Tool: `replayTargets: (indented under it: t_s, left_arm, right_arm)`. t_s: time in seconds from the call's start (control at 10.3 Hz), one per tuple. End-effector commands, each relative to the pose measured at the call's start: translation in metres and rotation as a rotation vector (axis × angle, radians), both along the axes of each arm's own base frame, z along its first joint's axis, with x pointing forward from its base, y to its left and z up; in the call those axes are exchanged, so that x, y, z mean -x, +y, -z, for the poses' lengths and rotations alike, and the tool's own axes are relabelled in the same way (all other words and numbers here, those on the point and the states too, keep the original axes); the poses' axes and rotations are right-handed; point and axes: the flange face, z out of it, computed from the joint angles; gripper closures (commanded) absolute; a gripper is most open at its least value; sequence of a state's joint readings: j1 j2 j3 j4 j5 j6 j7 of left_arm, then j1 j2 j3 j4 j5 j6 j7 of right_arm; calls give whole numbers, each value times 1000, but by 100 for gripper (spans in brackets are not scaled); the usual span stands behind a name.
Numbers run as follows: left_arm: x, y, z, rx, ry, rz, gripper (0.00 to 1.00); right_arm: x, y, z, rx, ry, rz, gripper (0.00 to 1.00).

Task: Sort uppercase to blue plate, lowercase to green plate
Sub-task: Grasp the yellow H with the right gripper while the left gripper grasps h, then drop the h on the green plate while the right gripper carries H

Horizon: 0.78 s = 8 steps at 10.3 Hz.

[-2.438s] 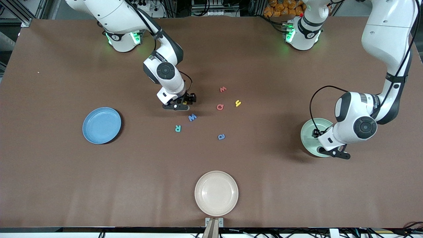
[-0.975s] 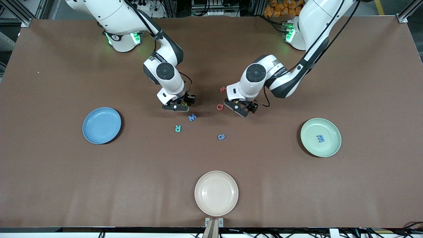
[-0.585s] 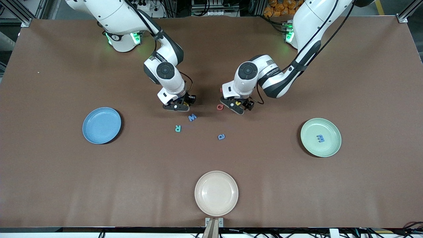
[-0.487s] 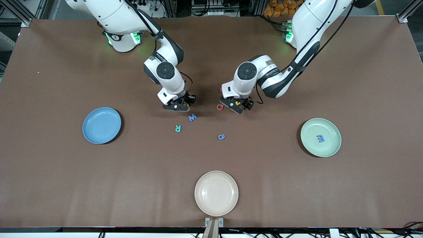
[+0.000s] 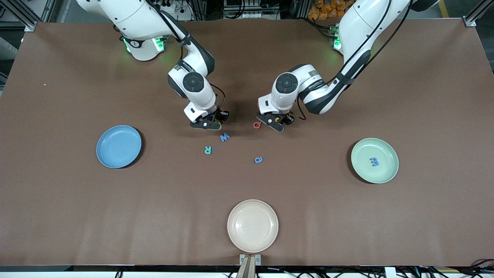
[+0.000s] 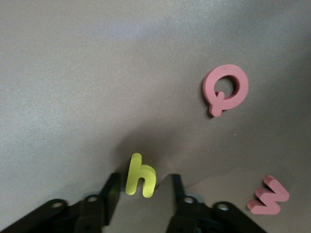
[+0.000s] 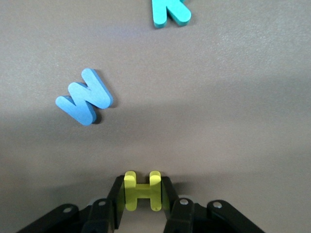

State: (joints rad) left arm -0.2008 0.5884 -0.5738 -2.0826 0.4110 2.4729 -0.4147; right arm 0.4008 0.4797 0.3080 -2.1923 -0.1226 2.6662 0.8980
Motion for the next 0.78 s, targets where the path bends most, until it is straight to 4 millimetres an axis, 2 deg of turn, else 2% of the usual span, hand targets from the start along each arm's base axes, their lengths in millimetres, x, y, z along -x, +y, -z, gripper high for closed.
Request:
replayTargets:
  t_s: [0.0, 0.1, 0.19, 0.29, 0.39, 0.58, 0.68]
  left_arm:
    - [1, 0, 4, -16, -41, 29, 84]
    - [-1, 0, 3, -15, -45, 29, 100]
    - [-8, 4, -3, -15, -57, 17, 100]
    - [-27, 15, -25, -17, -103, 2, 100]
    - [-54, 41, -48, -31, -147, -42, 100]
    - [-89, 86, -81, -82, -175, -123, 100]
    - [-110, 116, -92, -126, -170, -182, 100]
  right_arm:
    - [-1, -6, 16, 19, 13, 14, 74]
    - [-4, -6, 14, 22, 14, 15, 74]
    - [-5, -5, 12, 20, 10, 12, 75]
    - [-7, -6, 11, 21, 11, 14, 74]
    - [-9, -6, 10, 26, 15, 12, 75]
    - [-9, -8, 6, 40, 22, 3, 74]
    - [-13, -11, 4, 46, 26, -7, 74]
